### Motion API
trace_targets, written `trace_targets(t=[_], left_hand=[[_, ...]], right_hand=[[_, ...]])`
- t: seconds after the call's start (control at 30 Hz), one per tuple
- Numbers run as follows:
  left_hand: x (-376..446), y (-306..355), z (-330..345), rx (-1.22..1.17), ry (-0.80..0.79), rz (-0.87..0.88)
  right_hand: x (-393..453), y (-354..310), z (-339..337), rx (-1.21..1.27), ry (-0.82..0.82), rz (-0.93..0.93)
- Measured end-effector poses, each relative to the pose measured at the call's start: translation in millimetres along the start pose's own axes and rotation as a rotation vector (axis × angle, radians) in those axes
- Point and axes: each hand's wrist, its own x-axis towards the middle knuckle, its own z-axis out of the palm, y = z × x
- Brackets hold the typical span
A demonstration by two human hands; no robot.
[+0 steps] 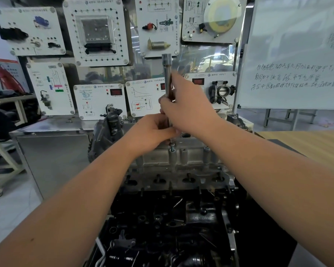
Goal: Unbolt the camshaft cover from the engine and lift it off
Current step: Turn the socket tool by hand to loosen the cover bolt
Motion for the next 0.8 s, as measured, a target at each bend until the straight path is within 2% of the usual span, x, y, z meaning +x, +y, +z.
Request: trace_targets(t=[0.13, 0.3, 0.47, 0.8], left_hand=[[-0.8, 2.2, 2.9, 0.003, 0.009, 0.002], [-2.3, 1.8, -2.3, 0.032, -0.043, 0.000], [-2.7, 4.1, 2.8, 0.054, 0.016, -0.004], [-0.7, 0.8, -3.2, 0.019, -0.012, -0.004]], right_hand=[[-1.0, 3.7, -0.8, 0.017, 0.067, 0.019], [-2.0, 2.3, -1.2, 0.021, 0.043, 0.048], [-2.0, 0.8, -1.4, -0.016, 0.003, 0.000], [-3.1, -1.6, -1.1, 0.001, -0.003, 0.024]])
